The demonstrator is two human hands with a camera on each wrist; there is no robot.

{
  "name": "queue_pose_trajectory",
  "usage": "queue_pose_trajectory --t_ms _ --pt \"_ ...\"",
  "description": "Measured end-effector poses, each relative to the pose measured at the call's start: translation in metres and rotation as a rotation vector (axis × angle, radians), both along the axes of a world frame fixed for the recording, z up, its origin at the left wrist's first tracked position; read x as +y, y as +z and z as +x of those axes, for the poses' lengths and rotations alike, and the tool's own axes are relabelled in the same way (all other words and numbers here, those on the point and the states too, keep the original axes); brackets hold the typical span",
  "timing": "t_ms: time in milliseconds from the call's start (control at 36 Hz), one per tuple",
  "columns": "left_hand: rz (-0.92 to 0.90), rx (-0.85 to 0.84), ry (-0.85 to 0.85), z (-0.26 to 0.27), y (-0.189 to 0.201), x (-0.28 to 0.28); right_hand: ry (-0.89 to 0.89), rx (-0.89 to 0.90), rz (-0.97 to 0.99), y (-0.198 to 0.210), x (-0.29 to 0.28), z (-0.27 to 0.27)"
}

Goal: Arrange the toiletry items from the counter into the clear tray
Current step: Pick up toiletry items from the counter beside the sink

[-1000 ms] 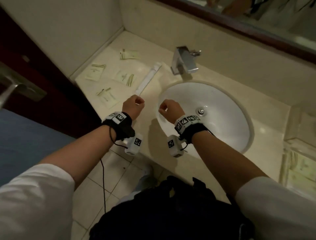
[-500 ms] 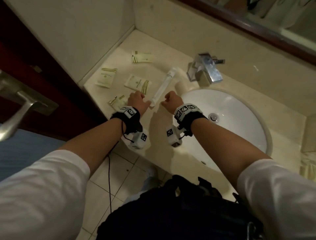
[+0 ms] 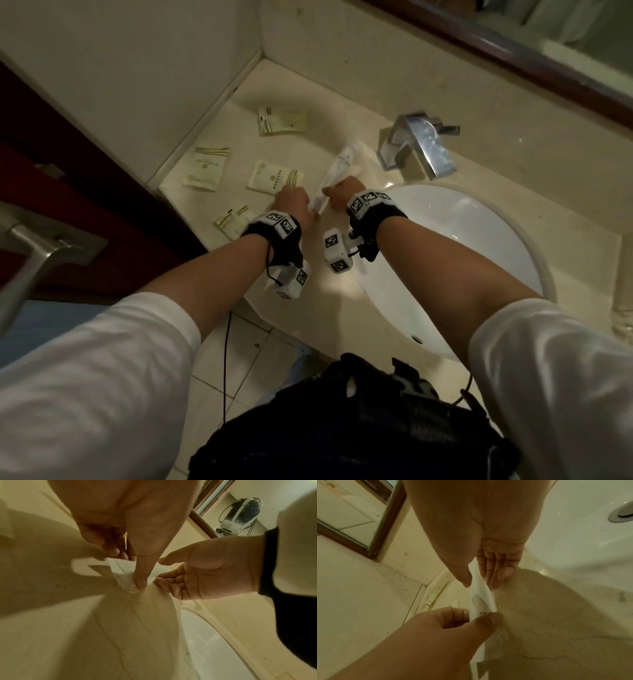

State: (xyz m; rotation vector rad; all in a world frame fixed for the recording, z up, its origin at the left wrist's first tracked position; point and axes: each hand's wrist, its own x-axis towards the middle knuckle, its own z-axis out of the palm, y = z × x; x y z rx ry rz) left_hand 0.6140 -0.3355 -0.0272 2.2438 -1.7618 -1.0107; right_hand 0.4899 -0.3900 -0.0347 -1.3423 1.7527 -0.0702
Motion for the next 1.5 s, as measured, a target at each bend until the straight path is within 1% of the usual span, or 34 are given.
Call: queue_pose_trajectory --t_ms 83,194,250,306,417,472,528,667,750,861,944,1083,1222,1361,1417,1500 --pt "-0.026 0.049 -0.016 0.001 0.001 -0.002 -0.045 0.022 -0.003 -0.007 -0.005 -0.001" --pt "-0.088 0.065 0.003 0.004 0.0 0.001 -0.081 0.037 -0.017 -0.003 -0.006 -0.004" --pt "-0.111 0.08 0.023 0.007 -0.001 0.003 -0.145 -0.022 -0.016 0.001 -0.007 -0.005" --pt "-0.108 0.099 0.036 0.011 -0.001 0.003 -0.172 -0.094 -0.01 0.001 -0.009 -0.006" --pt "-0.059 0.13 0.06 0.022 0.001 0.004 -0.193 -0.139 -0.018 0.001 -0.008 -0.009" --pt "-0.049 0.129 0.03 0.027 0.002 0.005 -0.228 -0.184 -0.003 0.003 -0.006 -0.008" --pt "-0.063 0.129 0.006 0.032 0.006 0.007 -0.283 -0.271 -0.006 0.008 -0.003 -0.008" --pt "-0.091 0.217 -0.033 0.044 0.015 0.014 -0.562 -0.59 -0.048 0.018 0.008 -0.015" --pt "-0.067 0.296 -0.095 0.049 0.022 0.016 -0.629 -0.748 -0.057 0.032 0.019 -0.028" --pt "-0.041 0.382 -0.18 0.049 0.032 0.017 -0.666 -0.839 -0.095 0.044 0.038 -0.053" --pt "0.022 0.493 -0.191 0.042 0.038 0.017 -0.701 -0.84 -0.11 0.049 0.057 -0.076" --pt "0.168 0.796 -0.066 0.009 0.046 0.021 -0.831 -0.919 -0.143 0.05 0.092 -0.12" --pt "0.23 0.949 0.036 -0.038 0.048 0.03 -0.909 -0.95 -0.189 0.05 0.131 -0.166" --pt "0.336 1.165 0.237 -0.096 0.047 0.041 -1.014 -0.897 -0.26 0.052 0.162 -0.212" --pt "0.392 1.257 0.295 -0.12 0.052 0.049 -1.058 -0.889 -0.265 0.052 0.174 -0.231" --pt "0.476 1.4 0.448 -0.156 0.06 0.06 -1.108 -0.874 -0.287 0.053 0.193 -0.258"
